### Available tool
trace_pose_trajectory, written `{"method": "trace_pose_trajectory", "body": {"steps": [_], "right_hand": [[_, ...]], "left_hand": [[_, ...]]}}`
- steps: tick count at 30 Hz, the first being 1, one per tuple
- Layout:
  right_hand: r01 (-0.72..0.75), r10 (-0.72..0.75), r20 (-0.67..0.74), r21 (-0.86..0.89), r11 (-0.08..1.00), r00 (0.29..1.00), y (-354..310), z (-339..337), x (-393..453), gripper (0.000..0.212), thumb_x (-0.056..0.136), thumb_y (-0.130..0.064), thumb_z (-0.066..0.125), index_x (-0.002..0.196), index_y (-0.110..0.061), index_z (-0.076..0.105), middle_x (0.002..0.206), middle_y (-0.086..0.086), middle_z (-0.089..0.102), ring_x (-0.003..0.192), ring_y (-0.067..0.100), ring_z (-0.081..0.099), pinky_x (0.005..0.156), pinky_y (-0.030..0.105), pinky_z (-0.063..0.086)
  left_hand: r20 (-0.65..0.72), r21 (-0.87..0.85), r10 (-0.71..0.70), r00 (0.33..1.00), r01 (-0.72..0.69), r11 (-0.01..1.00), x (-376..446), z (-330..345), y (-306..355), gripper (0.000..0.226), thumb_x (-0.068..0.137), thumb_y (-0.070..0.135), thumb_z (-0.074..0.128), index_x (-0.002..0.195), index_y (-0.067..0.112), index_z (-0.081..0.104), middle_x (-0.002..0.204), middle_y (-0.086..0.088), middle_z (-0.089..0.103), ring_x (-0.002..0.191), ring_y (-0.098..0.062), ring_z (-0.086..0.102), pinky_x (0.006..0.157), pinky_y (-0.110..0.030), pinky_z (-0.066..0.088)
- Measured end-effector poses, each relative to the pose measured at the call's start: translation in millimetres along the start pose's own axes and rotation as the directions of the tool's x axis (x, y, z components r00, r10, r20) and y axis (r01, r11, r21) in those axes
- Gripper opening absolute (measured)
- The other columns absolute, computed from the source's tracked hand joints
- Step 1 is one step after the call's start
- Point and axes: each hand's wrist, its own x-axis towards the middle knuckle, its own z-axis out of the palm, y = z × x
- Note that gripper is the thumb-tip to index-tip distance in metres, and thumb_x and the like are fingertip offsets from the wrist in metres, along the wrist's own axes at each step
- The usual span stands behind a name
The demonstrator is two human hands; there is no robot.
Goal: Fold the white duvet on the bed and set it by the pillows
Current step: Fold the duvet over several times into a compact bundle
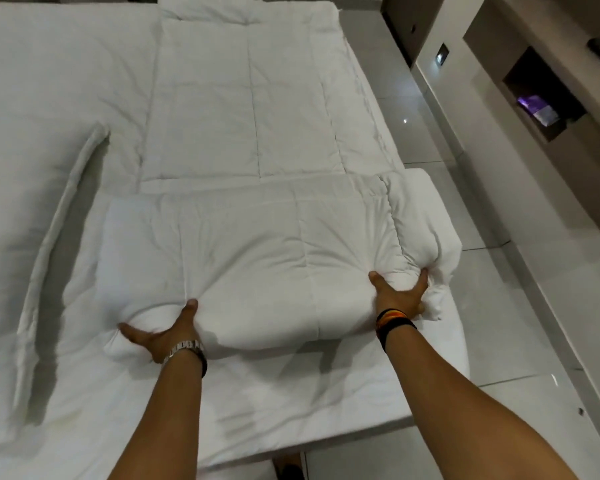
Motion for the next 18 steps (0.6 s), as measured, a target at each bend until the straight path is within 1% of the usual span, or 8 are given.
{"method": "trace_pose_trajectory", "body": {"steps": [2, 4, 7, 10, 13, 16, 18], "right_hand": [[0.045, -0.046, 0.016, 0.019, 0.999, 0.999, 6.0, -16.5, -12.5, 0.116, 0.069, -0.027, 0.096, 0.16, -0.046, 0.027, 0.164, 0.02, 0.027, 0.146, 0.04, 0.037, 0.113, 0.049, 0.038], [0.073, -0.074, 0.042, 0.03, 0.997, 0.996, 11.0, -38.4, -31.4, 0.114, 0.071, -0.024, 0.095, 0.161, -0.043, 0.027, 0.164, 0.018, 0.03, 0.146, 0.038, 0.038, 0.113, 0.046, 0.038], [0.056, -0.057, 0.062, 0.024, 0.998, 0.996, 28.7, -78.3, -59.3, 0.113, 0.073, -0.022, 0.095, 0.16, -0.044, 0.027, 0.163, 0.024, 0.027, 0.142, 0.042, 0.042, 0.11, 0.05, 0.041], [0.044, -0.042, 0.085, -0.026, 0.999, 0.996, 68.5, -132.5, -87.2, 0.115, 0.07, -0.028, 0.096, 0.16, -0.047, 0.026, 0.161, 0.027, 0.028, 0.14, 0.047, 0.042, 0.113, 0.058, 0.041], [0.019, -0.013, 0.114, -0.048, 0.999, 0.993, 117.4, -204.7, -125.1, 0.116, 0.07, -0.03, 0.096, 0.159, -0.048, 0.024, 0.162, 0.025, 0.022, 0.137, 0.049, 0.044, 0.11, 0.06, 0.041], [-0.008, 0.017, 0.107, -0.081, 0.997, 0.994, 154.4, -272.0, -160.9, 0.116, 0.073, -0.025, 0.095, 0.161, -0.046, 0.022, 0.166, 0.025, 0.012, 0.141, 0.05, 0.04, 0.11, 0.06, 0.04], [-0.015, 0.027, 0.105, -0.11, 0.994, 0.994, 169.6, -305.4, -179.9, 0.118, 0.074, -0.024, 0.094, 0.162, -0.046, 0.019, 0.167, 0.025, 0.008, 0.144, 0.051, 0.036, 0.111, 0.06, 0.038]], "left_hand": [[-0.007, -0.028, -0.004, 1.0, 0.004, 1.0, -9.4, -18.0, -3.7, 0.132, 0.069, 0.028, 0.098, 0.163, 0.052, 0.008, 0.172, -0.011, 0.018, 0.152, -0.03, 0.036, 0.124, -0.049, 0.029], [0.001, -0.044, 0.011, 1.0, -0.011, 0.999, -22.5, -43.7, -10.9, 0.133, 0.065, 0.028, 0.1, 0.162, 0.051, 0.011, 0.171, -0.01, 0.023, 0.151, -0.032, 0.037, 0.123, -0.051, 0.031], [0.004, -0.039, 0.034, 0.999, -0.033, 0.999, -44.9, -86.9, -30.5, 0.135, 0.062, 0.029, 0.101, 0.161, 0.051, 0.012, 0.168, -0.013, 0.03, 0.148, -0.038, 0.04, 0.121, -0.054, 0.034], [-0.004, -0.056, 0.03, 1.0, -0.031, 0.998, -77.8, -141.1, -63.8, 0.129, 0.067, 0.025, 0.099, 0.159, 0.054, 0.013, 0.165, -0.024, 0.027, 0.143, -0.045, 0.044, 0.118, -0.056, 0.038], [-0.008, -0.016, 0.023, 1.0, -0.023, 1.0, -121.4, -210.2, -109.6, 0.126, 0.072, 0.022, 0.096, 0.16, 0.054, 0.011, 0.165, -0.03, 0.022, 0.143, -0.048, 0.042, 0.117, -0.057, 0.037], [-0.021, 0.042, -0.003, 1.0, 0.004, 0.999, -159.0, -278.7, -159.0, 0.128, 0.072, 0.024, 0.096, 0.16, 0.055, 0.008, 0.162, -0.03, 0.027, 0.139, -0.047, 0.046, 0.115, -0.059, 0.038], [-0.024, 0.051, -0.008, 1.0, 0.009, 0.999, -181.7, -312.1, -181.2, 0.13, 0.071, 0.024, 0.097, 0.159, 0.055, 0.007, 0.161, -0.03, 0.029, 0.138, -0.048, 0.047, 0.115, -0.062, 0.039]]}}
